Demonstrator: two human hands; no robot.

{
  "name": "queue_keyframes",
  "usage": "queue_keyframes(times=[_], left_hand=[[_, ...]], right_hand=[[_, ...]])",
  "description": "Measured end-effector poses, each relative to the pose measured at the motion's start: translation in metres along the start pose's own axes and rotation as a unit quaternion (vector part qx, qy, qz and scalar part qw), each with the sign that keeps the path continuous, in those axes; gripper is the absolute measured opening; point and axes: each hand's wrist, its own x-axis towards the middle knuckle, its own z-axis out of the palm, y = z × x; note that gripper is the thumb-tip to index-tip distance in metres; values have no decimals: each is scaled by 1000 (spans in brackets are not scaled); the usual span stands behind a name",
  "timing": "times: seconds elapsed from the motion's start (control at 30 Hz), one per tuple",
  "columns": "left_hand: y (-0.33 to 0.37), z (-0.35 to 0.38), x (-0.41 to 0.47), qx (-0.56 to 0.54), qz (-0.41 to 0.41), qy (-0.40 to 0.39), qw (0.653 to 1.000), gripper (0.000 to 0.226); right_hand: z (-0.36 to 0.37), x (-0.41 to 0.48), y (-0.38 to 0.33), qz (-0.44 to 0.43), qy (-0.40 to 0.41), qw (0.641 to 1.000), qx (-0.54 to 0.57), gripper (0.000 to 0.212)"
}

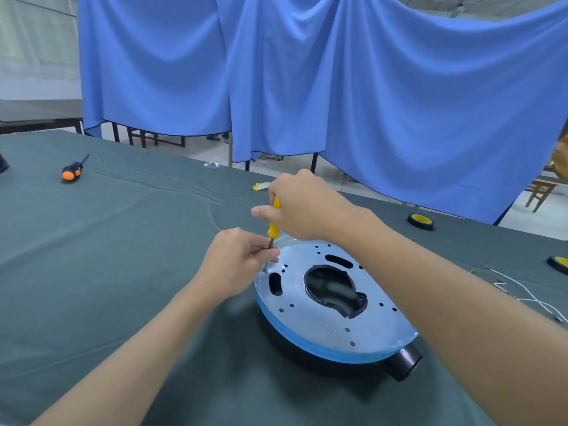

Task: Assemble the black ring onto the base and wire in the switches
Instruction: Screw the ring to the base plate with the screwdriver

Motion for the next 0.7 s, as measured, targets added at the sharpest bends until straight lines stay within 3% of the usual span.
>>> queue_keyframes(times=[0.1,0.17,0.33,0.5,0.63,0.7], left_hand=[[2,-1,1,1,17,-31,999,20],[1,-4,1,-8,13,-45,999,20],[2,0,-5,-25,-3,53,998,20],[-2,-1,0,18,31,2,999,18],[0,1,-2,1,30,37,999,11],[-1,2,-3,-6,25,42,999,15]], right_hand=[[-9,0,1,-63,-12,998,10,14],[-12,0,1,-53,-2,998,24,6],[-8,2,0,3,9,1000,18,36],[-21,-3,2,-63,-36,997,28,7],[-17,-1,2,-3,-13,1000,27,32],[-14,-1,1,-11,-3,1000,19,32]])
